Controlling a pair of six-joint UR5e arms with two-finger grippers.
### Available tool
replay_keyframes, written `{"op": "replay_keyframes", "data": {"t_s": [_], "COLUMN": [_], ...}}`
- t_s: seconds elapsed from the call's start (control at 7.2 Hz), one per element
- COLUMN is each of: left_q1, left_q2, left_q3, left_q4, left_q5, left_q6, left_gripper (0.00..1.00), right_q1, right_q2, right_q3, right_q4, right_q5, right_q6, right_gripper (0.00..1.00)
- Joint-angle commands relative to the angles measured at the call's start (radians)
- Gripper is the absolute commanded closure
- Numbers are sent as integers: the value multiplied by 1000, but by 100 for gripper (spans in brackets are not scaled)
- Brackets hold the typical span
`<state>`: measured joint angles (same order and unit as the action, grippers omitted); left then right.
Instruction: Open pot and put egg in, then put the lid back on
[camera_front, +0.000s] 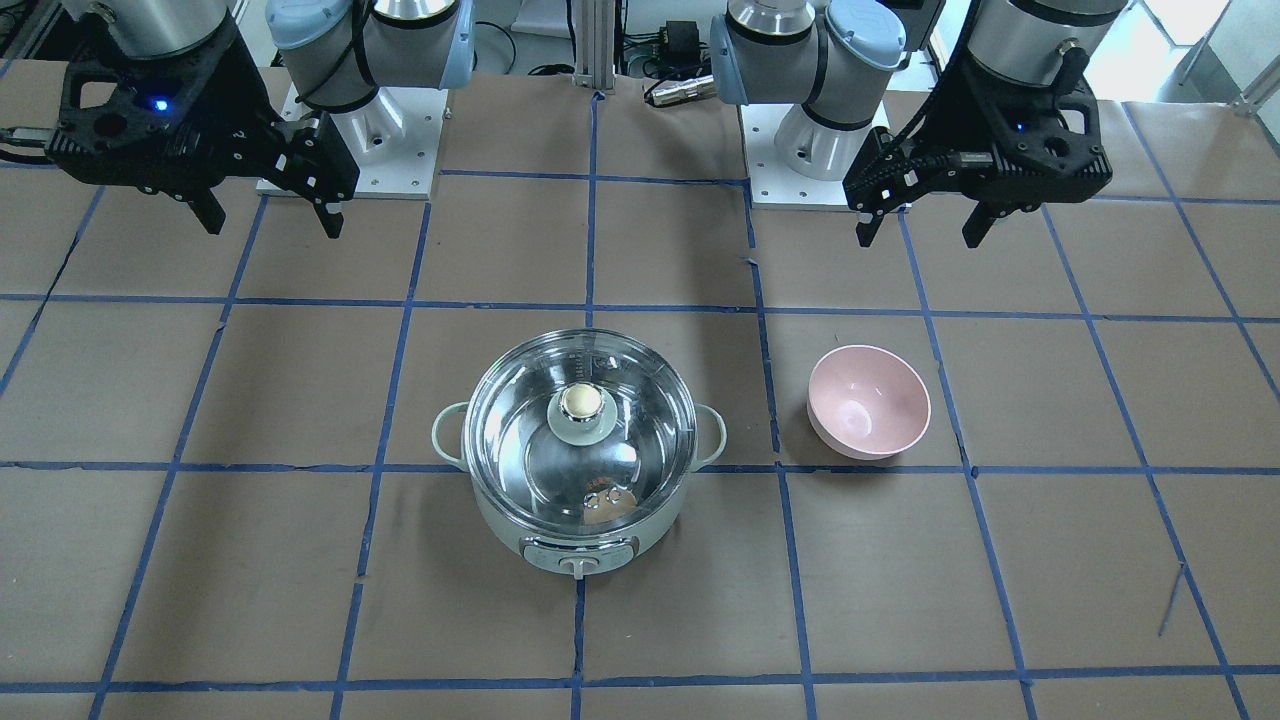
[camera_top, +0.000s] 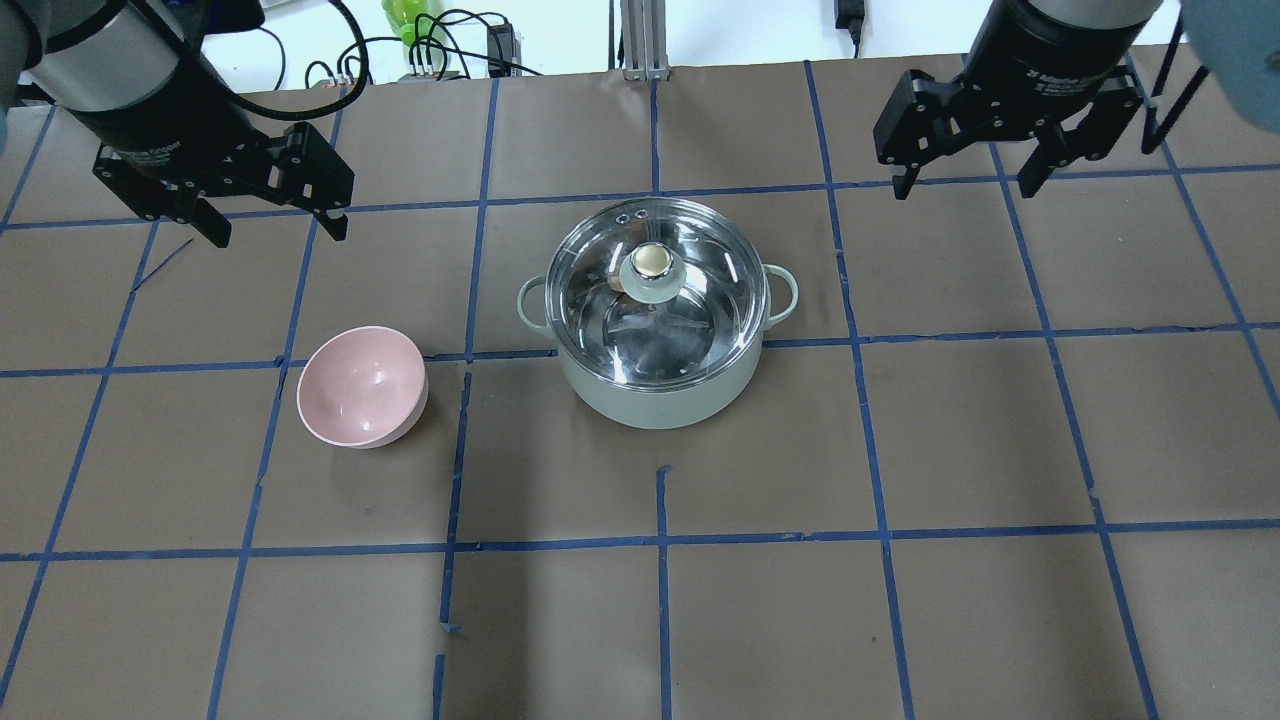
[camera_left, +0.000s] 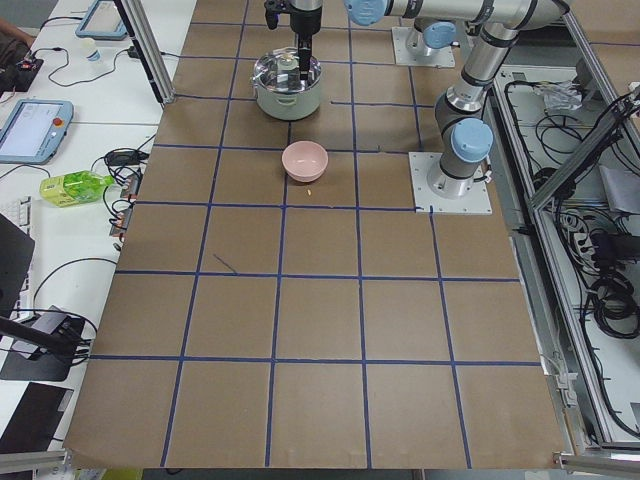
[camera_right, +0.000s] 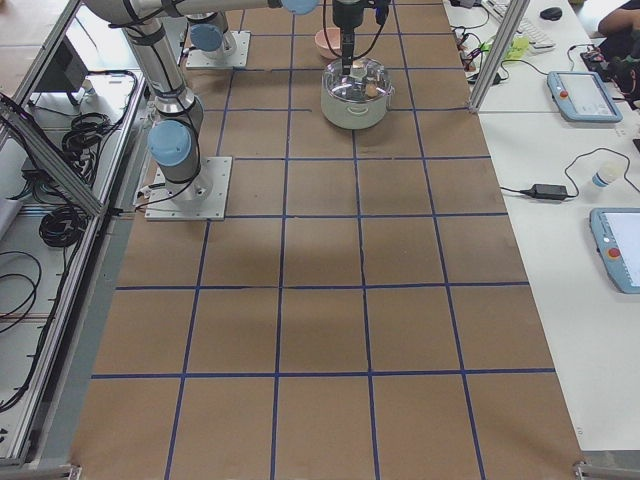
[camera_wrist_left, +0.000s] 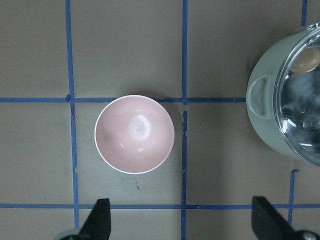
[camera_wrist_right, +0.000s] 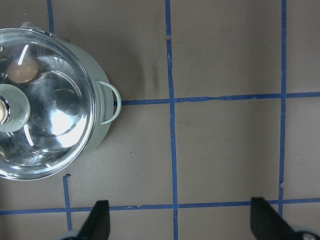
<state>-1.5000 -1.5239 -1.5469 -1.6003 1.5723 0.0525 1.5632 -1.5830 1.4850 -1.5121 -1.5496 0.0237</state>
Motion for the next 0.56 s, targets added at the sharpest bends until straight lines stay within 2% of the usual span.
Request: {"op": "replay_keyframes", "data": {"t_s": [0.0,0.42], "left_q1": [13,12], "left_q2": [-2,-9], "left_q3": [11,13], "left_q4": [-47,-76], "left_q5": [0,-3], "left_q6": [0,0], "left_gripper": [0,0], "right_q1": [-5,-5], "right_q2": [-9,-9], "right_q3": [5,5], "right_q4": [-3,-3], "right_q5": [19,19], "right_q6": [-10,-13], "right_gripper": [0,0]}}
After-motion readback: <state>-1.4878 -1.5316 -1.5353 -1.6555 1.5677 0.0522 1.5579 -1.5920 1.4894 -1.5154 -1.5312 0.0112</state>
